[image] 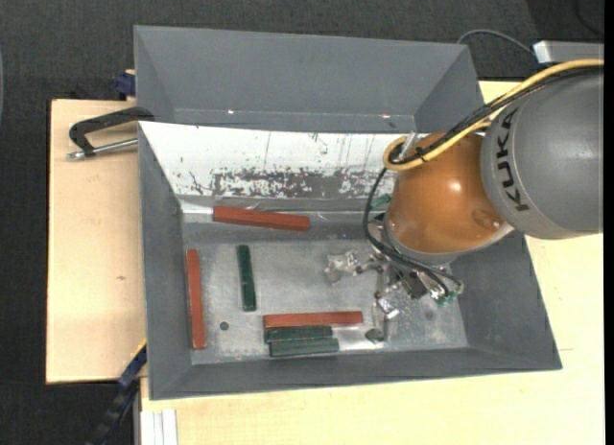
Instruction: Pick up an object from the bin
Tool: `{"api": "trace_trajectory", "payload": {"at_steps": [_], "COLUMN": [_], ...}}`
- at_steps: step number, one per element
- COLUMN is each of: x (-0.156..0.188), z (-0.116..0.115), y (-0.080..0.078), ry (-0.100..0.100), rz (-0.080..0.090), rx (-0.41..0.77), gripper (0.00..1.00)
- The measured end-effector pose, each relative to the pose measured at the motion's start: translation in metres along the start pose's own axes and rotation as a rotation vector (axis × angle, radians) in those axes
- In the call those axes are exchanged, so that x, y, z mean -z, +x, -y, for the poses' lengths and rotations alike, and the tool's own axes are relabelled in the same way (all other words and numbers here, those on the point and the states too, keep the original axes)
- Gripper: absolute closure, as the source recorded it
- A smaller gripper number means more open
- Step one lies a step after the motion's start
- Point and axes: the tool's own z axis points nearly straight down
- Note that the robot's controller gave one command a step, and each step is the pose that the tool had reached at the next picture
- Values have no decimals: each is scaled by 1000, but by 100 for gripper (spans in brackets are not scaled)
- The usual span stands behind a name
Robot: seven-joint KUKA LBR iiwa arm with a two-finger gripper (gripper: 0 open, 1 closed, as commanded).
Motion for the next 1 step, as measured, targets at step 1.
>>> {"api": "trace_trajectory", "payload": {"at_steps": [1], "x": [-27], "z": [-34], "y": [-6], "ry": [3], "rz": [4], "rx": [92], "gripper": [100]}}
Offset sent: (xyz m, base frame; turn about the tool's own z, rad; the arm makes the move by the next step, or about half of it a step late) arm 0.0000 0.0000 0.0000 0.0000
